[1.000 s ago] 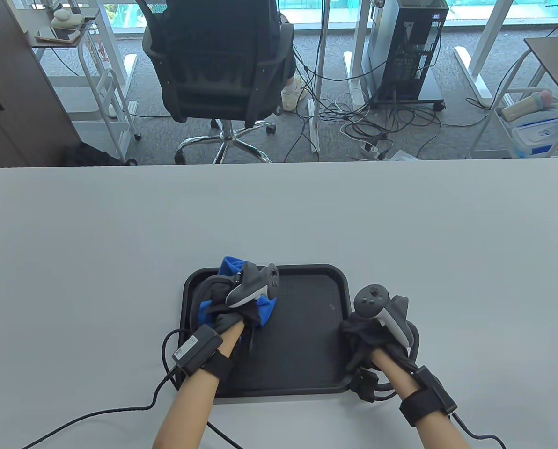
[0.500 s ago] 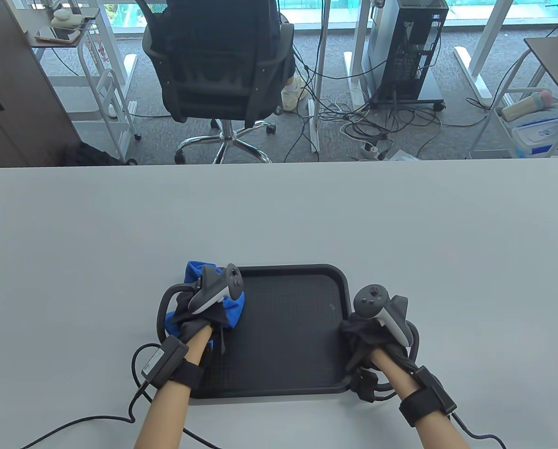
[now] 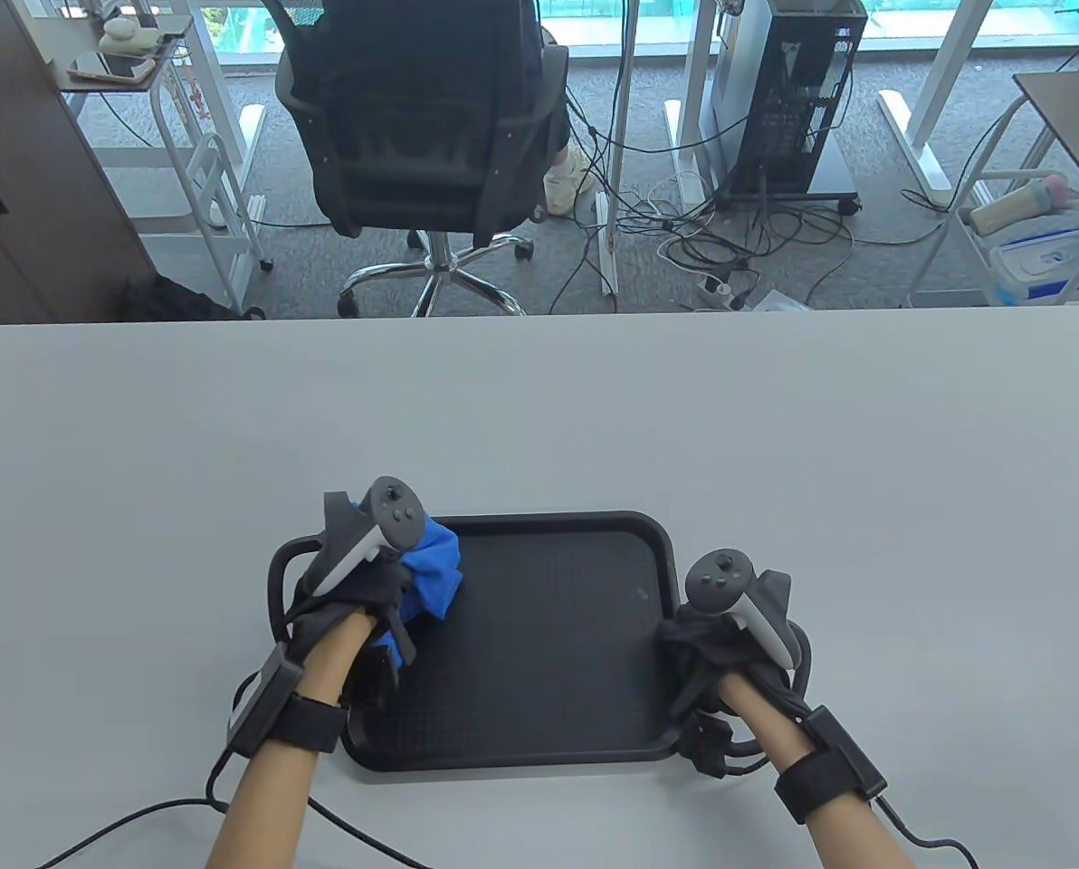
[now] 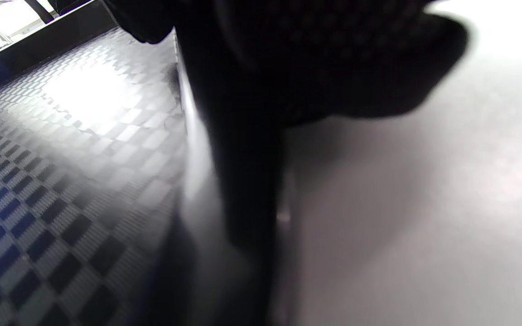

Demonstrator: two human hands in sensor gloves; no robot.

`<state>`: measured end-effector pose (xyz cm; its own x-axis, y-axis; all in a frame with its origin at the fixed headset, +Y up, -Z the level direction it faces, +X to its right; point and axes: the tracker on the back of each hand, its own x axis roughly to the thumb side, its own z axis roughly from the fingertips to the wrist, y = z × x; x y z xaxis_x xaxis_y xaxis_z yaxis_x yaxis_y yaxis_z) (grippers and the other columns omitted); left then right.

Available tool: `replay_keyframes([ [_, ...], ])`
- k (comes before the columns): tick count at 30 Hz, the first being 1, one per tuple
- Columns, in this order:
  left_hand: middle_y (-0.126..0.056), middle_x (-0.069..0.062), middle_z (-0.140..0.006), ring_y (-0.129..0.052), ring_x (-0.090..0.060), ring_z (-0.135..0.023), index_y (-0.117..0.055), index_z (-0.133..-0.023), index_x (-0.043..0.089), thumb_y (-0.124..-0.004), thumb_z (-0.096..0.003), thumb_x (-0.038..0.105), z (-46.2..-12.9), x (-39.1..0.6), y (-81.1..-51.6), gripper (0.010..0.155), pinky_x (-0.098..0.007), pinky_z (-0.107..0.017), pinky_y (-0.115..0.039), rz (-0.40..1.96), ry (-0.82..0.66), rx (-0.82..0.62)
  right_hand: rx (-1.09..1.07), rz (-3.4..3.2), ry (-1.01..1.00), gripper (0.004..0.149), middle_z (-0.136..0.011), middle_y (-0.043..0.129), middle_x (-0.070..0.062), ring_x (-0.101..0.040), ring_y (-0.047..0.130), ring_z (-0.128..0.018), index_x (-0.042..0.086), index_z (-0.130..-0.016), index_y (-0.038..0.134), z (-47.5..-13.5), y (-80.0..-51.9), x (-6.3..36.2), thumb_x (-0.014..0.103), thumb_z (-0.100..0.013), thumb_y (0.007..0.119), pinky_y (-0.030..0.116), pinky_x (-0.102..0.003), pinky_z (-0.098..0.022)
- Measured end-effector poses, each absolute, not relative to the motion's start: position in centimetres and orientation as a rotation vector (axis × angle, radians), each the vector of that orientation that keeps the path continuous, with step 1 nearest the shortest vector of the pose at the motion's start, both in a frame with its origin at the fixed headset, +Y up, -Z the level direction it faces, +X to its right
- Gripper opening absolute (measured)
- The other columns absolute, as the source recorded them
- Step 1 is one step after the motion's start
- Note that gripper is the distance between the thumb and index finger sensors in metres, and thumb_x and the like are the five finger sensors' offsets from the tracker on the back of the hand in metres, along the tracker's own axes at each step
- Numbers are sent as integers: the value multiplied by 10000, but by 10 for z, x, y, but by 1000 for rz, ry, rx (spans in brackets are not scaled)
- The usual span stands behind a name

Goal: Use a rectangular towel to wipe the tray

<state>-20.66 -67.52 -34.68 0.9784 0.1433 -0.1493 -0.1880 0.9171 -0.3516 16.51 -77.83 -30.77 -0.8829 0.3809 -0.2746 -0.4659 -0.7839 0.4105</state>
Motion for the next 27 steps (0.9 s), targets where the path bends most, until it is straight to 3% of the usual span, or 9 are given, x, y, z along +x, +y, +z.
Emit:
replay_keyframes([
  [7, -614, -149, -1105, -845, -247, -830, -540, -1073, 210, -759, -509, 312, -346, -260, -618, 614, -524, -640, -686, 262, 268, -72, -243, 2594, 660, 455, -351, 911, -128, -192, 950, -102, 31, -753, 667, -308, -778, 165, 398, -490, 717, 821, -346, -20],
  [10, -620, -155, -1100, -851, -250, -824, -541, -1073, 201, -758, -509, 313, -341, -279, -631, 615, -522, -633, -693, 283, 380, 67, -243, 2594, 658, 454, -350, 910, -128, -192, 949, -101, 31, -752, 668, -308, -778, 166, 398, -490, 716, 821, -346, -20],
  [12, -626, -151, -1097, -857, -241, -822, -539, -1071, 205, -755, -509, 322, -337, -290, -652, 614, -514, -630, -702, 214, 431, 77, -242, 2593, 658, 454, -350, 910, -128, -192, 949, -101, 30, -752, 668, -308, -778, 166, 398, -490, 716, 820, -346, -20],
  [19, -618, -155, -1098, -867, -238, -819, -539, -1071, 198, -753, -508, 328, -311, -306, -724, 616, -510, -625, -712, 87, 470, -173, -243, 2593, 658, 454, -349, 910, -128, -193, 949, -101, 30, -752, 668, -308, -779, 166, 397, -490, 717, 820, -347, -20],
  [27, -499, -176, -1137, -792, -279, -907, -456, -1096, 173, -712, -522, 374, -298, -302, -750, 660, -549, -657, -658, -12, 496, -503, -247, 2602, 654, 454, -351, 910, -126, -192, 949, -102, 32, -754, 669, -308, -779, 165, 398, -490, 716, 820, -347, -21],
])
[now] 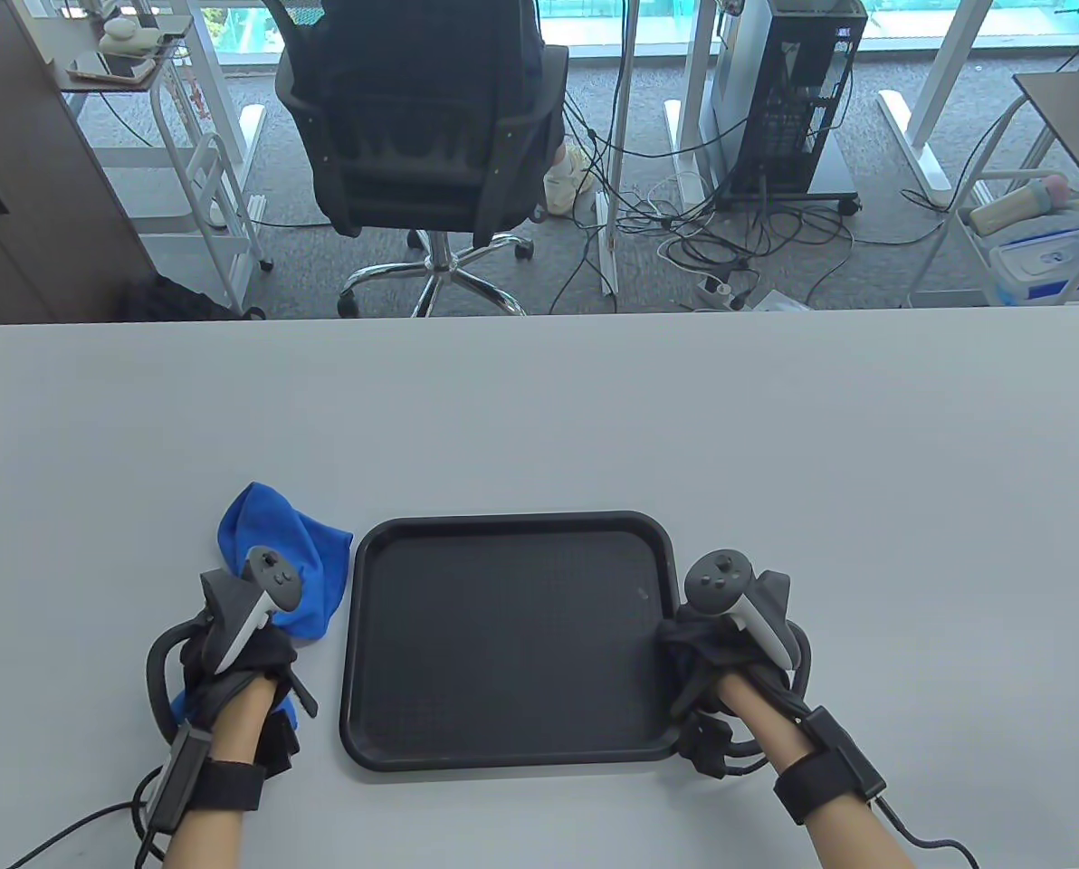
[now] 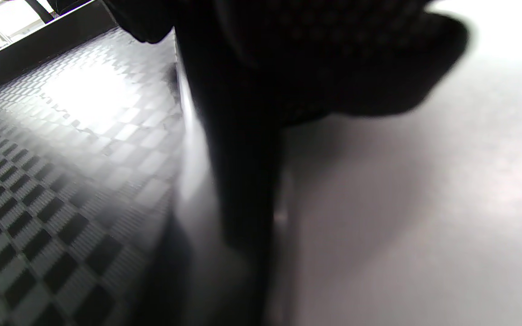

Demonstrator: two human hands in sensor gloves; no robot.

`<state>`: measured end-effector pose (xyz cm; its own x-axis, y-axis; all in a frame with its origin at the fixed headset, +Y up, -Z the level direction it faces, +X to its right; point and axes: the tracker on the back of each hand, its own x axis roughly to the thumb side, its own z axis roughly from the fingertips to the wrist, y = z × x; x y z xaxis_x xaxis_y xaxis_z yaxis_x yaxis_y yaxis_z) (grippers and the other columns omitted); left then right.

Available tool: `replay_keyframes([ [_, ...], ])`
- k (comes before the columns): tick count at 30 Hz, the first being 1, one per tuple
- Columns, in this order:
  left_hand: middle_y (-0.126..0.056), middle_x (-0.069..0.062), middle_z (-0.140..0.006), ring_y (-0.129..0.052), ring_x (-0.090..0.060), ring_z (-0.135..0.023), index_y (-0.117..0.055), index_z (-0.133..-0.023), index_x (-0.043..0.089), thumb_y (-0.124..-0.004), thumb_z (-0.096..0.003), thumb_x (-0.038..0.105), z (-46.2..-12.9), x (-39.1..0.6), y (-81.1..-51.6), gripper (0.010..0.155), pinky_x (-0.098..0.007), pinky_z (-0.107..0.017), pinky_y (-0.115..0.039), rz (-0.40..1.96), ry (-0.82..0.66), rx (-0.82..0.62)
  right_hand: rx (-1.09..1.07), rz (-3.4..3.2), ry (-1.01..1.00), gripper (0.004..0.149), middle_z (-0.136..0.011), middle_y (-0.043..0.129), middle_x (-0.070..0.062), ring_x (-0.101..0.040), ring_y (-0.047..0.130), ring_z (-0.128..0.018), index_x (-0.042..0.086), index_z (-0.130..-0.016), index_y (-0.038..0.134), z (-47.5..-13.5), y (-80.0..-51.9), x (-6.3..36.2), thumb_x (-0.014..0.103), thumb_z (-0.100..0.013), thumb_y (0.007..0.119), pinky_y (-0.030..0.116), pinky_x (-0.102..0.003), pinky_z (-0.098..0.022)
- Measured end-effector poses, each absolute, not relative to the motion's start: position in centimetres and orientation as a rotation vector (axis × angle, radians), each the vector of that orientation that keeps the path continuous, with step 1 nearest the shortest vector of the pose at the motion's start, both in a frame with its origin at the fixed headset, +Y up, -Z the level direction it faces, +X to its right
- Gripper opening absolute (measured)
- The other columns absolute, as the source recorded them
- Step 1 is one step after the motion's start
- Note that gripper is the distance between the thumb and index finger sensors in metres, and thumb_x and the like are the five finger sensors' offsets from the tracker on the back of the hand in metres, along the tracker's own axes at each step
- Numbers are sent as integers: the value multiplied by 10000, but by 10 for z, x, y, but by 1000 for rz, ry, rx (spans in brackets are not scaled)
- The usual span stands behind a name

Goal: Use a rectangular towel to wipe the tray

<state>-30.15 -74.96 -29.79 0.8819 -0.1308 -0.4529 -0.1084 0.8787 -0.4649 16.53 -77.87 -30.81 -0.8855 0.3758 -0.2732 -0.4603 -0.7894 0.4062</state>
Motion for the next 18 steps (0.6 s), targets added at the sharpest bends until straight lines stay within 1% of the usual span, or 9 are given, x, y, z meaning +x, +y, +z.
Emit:
replay_keyframes([
  [3, -462, -182, -1146, -742, -294, -940, -425, -1103, 160, -694, -525, 390, -297, -299, -757, 678, -565, -672, -625, -11, 513, -548, -247, 2606, 652, 455, -351, 910, -126, -192, 949, -102, 31, -754, 669, -308, -779, 165, 398, -490, 716, 820, -347, -21],
  [5, -471, -192, -1144, -754, -297, -935, -435, -1102, 158, -696, -521, 393, -297, -298, -756, 679, -585, -675, -620, -36, 504, -510, -254, 2620, 646, 454, -352, 911, -125, -192, 949, -104, 33, -756, 672, -308, -778, 164, 398, -490, 717, 820, -347, -23],
  [6, -481, -195, -1141, -752, -326, -950, -442, -1103, 154, -701, -519, 391, -296, -298, -755, 681, -603, -678, -612, -33, 499, -503, -254, 2625, 646, 456, -352, 913, -124, -192, 950, -105, 33, -757, 673, -308, -778, 164, 400, -489, 718, 821, -347, -23],
  [10, -411, -215, -1157, -605, -416, -1068, -400, -1116, 160, -696, -513, 427, -295, -301, -748, 722, -692, -709, -492, 40, 503, -524, -262, 2599, 694, 491, -401, 917, -141, -218, 965, -155, 28, -790, 670, -307, -775, 164, 412, -488, 720, 830, -368, -63],
  [12, -366, -228, -1161, -538, -444, -1092, -379, -1121, 173, -697, -509, 444, -294, -305, -738, 741, -719, -711, -438, 98, 505, -493, -266, 2569, 712, 527, -451, 921, -164, -248, 978, -208, 16, -813, 678, -308, -771, 167, 429, -489, 715, 840, -391, -101],
  [15, -323, -237, -1165, -507, -452, -1102, -326, -1126, 176, -691, -507, 463, -291, -307, -717, 774, -735, -710, -407, 182, 483, -404, -299, 2561, 646, 558, -537, 929, -181, -276, 1003, -250, 1, -839, 673, -310, -761, 177, 435, -490, 711, 856, -416, -132],
  [17, -302, -241, -1167, -479, -458, -1108, -307, -1129, 179, -687, -509, 470, -288, -304, -699, 783, -747, -705, -386, 266, 431, -306, -322, 2572, 524, 566, -591, 924, -188, -310, 1011, -308, 6, -854, 667, -312, -747, 188, 436, -489, 711, 861, -442, -175],
  [18, -301, -240, -1167, -475, -458, -1109, -306, -1129, 178, -686, -510, 471, -287, -302, -692, 782, -750, -704, -381, 282, 409, -257, -319, 2577, 465, 573, -626, 915, -195, -337, 1008, -360, 10, -868, 657, -312, -740, 191, 436, -489, 712, 860, -463, -213],
])
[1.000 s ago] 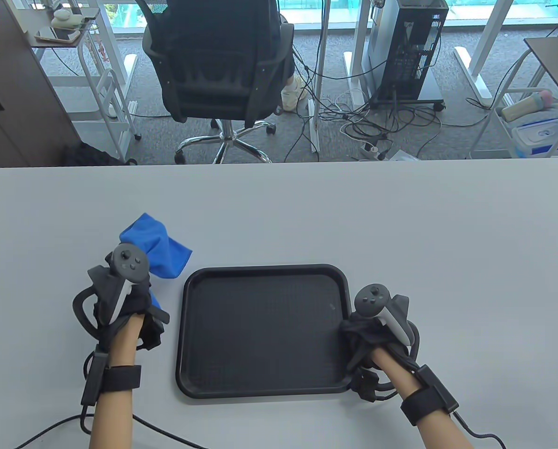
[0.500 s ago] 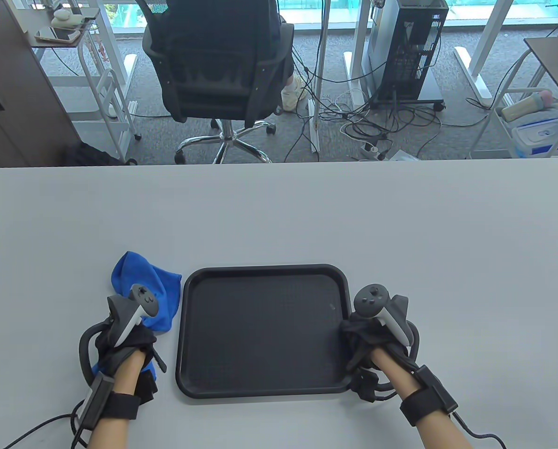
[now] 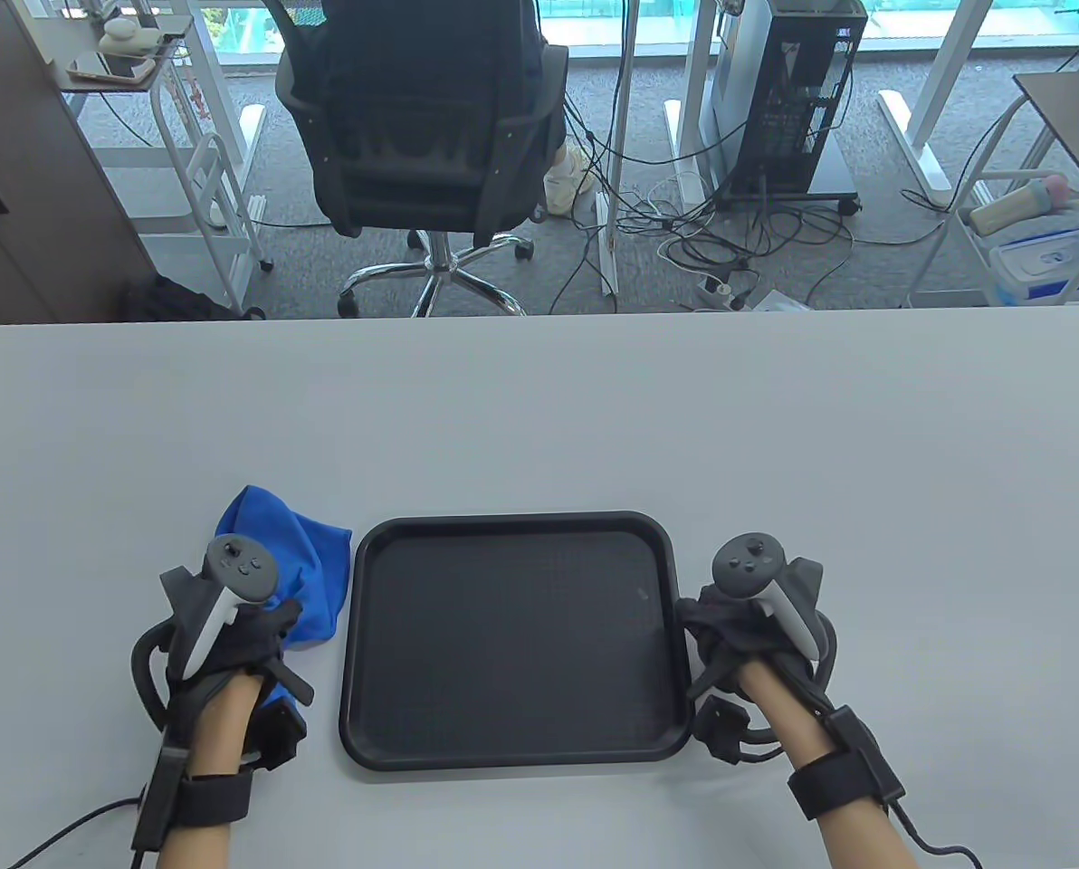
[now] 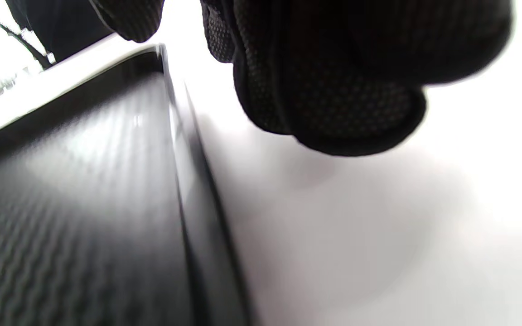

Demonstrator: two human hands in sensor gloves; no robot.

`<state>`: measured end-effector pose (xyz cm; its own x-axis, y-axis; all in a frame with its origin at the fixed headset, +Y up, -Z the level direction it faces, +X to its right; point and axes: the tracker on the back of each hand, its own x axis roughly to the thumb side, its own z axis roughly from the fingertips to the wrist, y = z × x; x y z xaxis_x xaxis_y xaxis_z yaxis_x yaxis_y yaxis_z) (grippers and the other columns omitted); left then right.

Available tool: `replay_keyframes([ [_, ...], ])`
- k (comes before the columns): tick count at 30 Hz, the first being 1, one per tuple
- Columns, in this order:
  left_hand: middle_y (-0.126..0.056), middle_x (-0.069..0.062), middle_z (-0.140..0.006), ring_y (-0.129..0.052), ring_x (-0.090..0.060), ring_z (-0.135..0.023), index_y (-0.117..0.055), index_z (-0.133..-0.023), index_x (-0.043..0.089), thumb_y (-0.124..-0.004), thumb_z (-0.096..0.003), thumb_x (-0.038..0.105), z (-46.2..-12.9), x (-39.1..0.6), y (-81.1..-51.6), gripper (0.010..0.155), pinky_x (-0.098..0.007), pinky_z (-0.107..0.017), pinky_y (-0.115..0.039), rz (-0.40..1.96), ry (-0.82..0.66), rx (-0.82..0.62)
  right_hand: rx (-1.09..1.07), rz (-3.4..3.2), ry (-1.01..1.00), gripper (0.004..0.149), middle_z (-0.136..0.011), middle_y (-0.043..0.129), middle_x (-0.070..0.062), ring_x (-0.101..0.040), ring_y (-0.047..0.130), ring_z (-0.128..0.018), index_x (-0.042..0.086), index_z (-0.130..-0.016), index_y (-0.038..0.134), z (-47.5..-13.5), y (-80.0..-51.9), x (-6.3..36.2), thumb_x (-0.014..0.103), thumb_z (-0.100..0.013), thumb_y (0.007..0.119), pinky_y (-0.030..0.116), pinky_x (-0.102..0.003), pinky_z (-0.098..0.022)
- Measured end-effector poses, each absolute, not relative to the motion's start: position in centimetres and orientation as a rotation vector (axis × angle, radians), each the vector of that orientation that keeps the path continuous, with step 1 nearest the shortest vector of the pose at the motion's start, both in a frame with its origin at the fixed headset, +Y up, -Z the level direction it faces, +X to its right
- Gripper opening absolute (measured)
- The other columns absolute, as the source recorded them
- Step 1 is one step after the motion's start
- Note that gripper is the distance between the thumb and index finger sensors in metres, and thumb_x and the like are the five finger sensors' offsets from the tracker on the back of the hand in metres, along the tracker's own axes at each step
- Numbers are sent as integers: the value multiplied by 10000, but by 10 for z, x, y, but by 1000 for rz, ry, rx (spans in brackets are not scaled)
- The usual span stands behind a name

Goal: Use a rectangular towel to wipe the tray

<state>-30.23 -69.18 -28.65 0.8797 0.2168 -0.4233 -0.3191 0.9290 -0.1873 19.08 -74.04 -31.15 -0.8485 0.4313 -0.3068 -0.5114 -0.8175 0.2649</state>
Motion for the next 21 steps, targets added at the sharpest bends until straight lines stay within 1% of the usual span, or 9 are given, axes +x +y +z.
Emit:
replay_keyframes([
  [3, -292, -228, -1173, -446, -456, -1117, -305, -1130, 187, -677, -515, 477, -282, -291, -667, 776, -759, -699, -360, 358, 297, -76, -258, 2602, 203, 602, -746, 868, -204, -411, 961, -562, 45, -924, 612, -306, -708, 197, 449, -489, 710, 836, -524, -313],
  [5, -293, -210, -1180, -436, -452, -1121, -308, -1133, 201, -668, -521, 483, -278, -280, -653, 764, -763, -694, -356, 411, 213, 21, -179, 2574, 54, 610, -840, 799, -203, -440, 897, -673, 77, -961, 566, -300, -688, 195, 448, -496, 698, 795, -569, -392],
  [7, -278, -183, -1187, -425, -446, -1127, -312, -1136, 220, -657, -527, 492, -273, -270, -642, 750, -761, -695, -360, 460, 159, 106, -62, 2502, -58, 615, -937, 695, -210, -476, 796, -784, 113, -999, 504, -292, -673, 188, 437, -507, 683, 727, -624, -472],
  [8, -277, -177, -1188, -421, -449, -1127, -319, -1135, 225, -656, -528, 491, -271, -265, -639, 744, -762, -694, -360, 481, 135, 138, -17, 2477, -89, 621, -970, 648, -210, -487, 744, -829, 128, -1011, 480, -289, -668, 185, 436, -509, 680, 692, -644, -505],
  [9, -274, -170, -1190, -417, -451, -1128, -325, -1136, 228, -655, -527, 491, -268, -258, -636, 740, -762, -695, -361, 508, 91, 169, 77, 2440, -115, 618, -1007, 583, -206, -491, 675, -881, 151, -1020, 463, -285, -662, 179, 434, -513, 677, 639, -663, -548],
  [12, -267, -160, -1193, -390, -435, -1140, -332, -1136, 238, -650, -529, 493, -259, -240, -632, 731, -762, -695, -353, 545, -40, 201, 255, 2396, -165, 637, -1066, 460, -177, -482, 522, -971, 188, -1035, 415, -274, -651, 160, 449, -514, 672, 538, -682, -619],
  [14, -275, -155, -1194, -389, -417, -1145, -340, -1136, 239, -649, -528, 494, -255, -231, -635, 728, -760, -697, -355, 553, -109, 207, 345, 2384, -183, 650, -1088, 405, -160, -470, 449, -1005, 209, -1042, 389, -269, -650, 147, 459, -514, 673, 477, -694, -645],
  [17, -291, -145, -1194, -387, -400, -1148, -353, -1134, 238, -650, -529, 490, -252, -218, -646, 719, -754, -697, -355, 566, -217, 150, 475, 2408, -132, 675, -1102, 357, -148, -463, 385, -1024, 226, -1048, 358, -261, -658, 126, 476, -509, 677, 423, -702, -661],
  [21, -291, -137, -1195, -377, -393, -1151, -354, -1133, 239, -649, -526, 493, -252, -204, -668, 721, -749, -700, -354, 526, -266, 29, 562, 2471, -24, 693, -1105, 337, -151, -463, 361, -1028, 232, -1051, 341, -256, -677, 109, 485, -504, 682, 397, -709, -665],
])
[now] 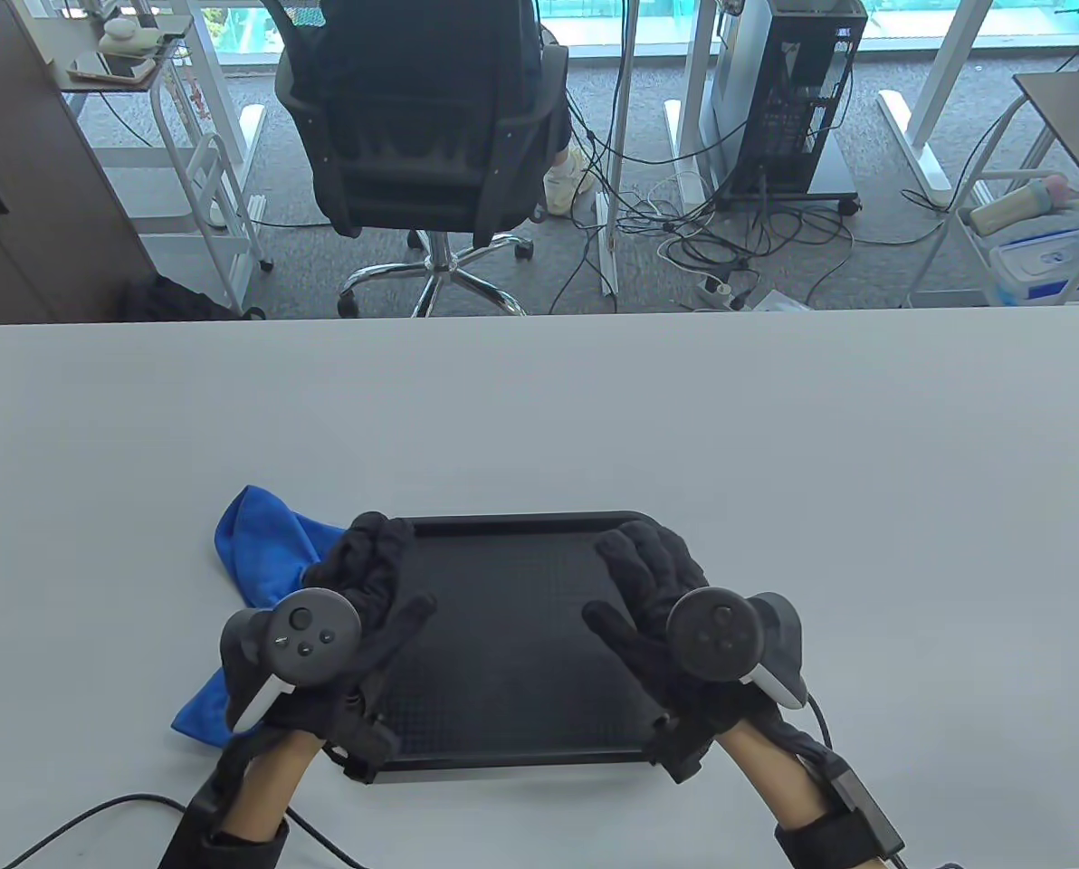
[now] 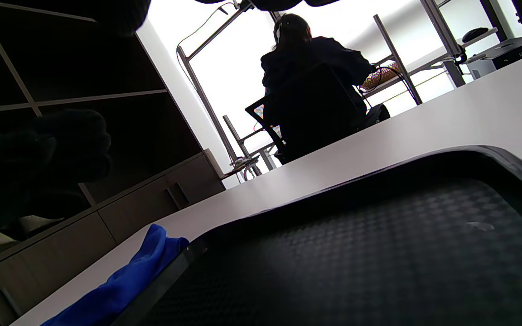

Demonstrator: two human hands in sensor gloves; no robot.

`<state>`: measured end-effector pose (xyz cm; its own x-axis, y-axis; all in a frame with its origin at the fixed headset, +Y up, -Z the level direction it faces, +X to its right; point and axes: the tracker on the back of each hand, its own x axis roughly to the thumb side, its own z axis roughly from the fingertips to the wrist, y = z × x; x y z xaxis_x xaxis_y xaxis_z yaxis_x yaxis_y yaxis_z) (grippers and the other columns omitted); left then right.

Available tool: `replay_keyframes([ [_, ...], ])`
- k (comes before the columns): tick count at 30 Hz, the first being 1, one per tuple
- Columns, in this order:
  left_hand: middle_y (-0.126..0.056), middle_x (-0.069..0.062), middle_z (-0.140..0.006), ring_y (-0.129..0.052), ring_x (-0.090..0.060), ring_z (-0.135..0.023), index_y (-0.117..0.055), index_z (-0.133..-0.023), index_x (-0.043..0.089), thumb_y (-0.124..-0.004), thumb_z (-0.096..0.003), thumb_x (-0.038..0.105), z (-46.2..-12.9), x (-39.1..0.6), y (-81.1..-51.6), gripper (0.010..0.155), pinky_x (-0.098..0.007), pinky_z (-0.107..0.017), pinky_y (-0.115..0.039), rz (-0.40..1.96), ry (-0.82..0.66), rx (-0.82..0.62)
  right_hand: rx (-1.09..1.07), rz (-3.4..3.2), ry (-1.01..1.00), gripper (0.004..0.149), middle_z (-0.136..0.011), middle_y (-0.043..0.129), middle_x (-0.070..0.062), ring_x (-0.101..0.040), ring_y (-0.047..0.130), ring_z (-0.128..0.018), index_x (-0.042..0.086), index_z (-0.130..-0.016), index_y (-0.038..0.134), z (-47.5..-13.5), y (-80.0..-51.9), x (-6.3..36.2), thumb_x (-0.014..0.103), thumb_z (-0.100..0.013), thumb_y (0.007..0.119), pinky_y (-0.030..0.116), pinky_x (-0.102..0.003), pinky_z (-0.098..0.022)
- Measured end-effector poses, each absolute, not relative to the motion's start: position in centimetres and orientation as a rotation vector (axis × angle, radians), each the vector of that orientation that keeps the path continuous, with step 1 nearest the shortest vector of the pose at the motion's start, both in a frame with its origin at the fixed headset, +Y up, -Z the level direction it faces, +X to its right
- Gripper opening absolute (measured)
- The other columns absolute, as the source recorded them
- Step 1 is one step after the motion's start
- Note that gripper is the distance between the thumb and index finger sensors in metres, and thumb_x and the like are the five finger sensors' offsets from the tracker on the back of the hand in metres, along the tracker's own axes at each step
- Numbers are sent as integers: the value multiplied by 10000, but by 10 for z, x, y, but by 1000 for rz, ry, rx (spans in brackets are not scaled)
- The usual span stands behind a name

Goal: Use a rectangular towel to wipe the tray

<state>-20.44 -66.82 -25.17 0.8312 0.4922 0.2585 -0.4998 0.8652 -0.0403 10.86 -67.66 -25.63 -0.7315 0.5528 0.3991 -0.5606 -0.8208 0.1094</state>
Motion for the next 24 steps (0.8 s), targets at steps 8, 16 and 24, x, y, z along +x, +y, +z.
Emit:
replay_keyframes([
  [8, -304, -142, -1192, -391, -394, -1147, -359, -1131, 233, -648, -528, 487, -254, -196, -685, 715, -746, -699, -360, 470, -289, -46, 591, 2505, 53, 692, -1098, 352, -163, -470, 376, -1021, 219, -1051, 355, -255, -689, 104, 483, -502, 685, 400, -711, -661],
  [16, -307, -140, -1192, -398, -396, -1145, -358, -1131, 237, -647, -529, 485, -254, -196, -686, 712, -747, -698, -359, 473, -284, -57, 583, 2500, 79, 694, -1095, 339, -173, -473, 376, -1018, 207, -1050, 356, -255, -691, 104, 479, -503, 684, 404, -709, -660],
  [24, -309, -147, -1191, -400, -400, -1144, -359, -1132, 233, -646, -530, 483, -254, -194, -690, 712, -750, -696, -356, 461, -286, -92, 586, 2493, 93, 696, -1093, 331, -177, -473, 381, -1015, 199, -1049, 353, -254, -692, 103, 478, -503, 683, 413, -705, -659],
])
